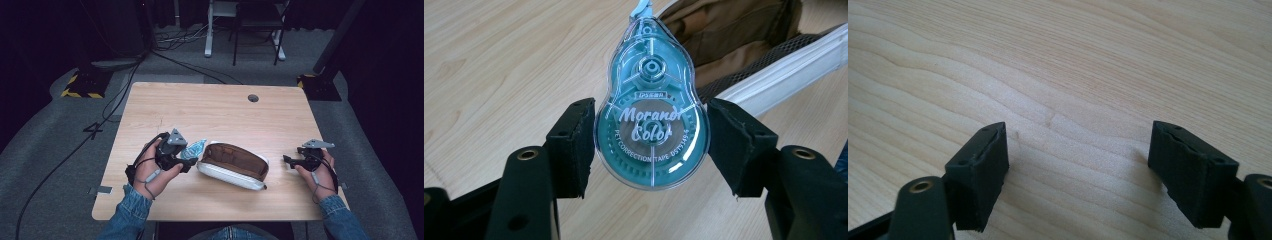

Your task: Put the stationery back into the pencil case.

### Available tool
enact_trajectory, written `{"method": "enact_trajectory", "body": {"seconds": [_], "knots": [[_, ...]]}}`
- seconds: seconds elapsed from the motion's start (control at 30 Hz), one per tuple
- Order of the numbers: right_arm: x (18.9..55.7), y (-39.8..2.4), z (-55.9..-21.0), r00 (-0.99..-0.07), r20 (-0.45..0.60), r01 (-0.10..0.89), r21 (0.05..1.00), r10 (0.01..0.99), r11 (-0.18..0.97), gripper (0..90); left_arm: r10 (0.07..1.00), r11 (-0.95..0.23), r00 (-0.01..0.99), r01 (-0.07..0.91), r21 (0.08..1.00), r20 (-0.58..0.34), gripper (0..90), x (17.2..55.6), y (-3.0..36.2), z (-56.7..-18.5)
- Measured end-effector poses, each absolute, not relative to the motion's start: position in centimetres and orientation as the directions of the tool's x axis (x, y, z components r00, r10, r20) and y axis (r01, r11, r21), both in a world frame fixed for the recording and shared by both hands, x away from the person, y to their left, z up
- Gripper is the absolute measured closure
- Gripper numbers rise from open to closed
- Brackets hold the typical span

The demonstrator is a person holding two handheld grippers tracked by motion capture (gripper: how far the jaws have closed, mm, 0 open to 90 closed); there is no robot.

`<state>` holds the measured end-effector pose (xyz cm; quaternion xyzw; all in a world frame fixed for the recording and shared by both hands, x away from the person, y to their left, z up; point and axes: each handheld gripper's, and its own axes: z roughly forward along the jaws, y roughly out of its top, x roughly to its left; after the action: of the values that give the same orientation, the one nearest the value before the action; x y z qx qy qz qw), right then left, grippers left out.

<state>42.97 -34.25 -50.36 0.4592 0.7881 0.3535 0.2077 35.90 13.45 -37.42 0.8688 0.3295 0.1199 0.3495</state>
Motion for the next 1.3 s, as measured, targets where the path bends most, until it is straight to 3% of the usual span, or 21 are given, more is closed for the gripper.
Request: {"method": "enact_trajectory", "body": {"seconds": [1.3], "knots": [[43.0,-34.2,-50.4,-0.494,-0.003,0.577,0.748,0.87,0.329,24.3,0.466,-0.655,0.884,0.358,0.666,-0.017,38.8,37.3,4.6,-37.4]]}}
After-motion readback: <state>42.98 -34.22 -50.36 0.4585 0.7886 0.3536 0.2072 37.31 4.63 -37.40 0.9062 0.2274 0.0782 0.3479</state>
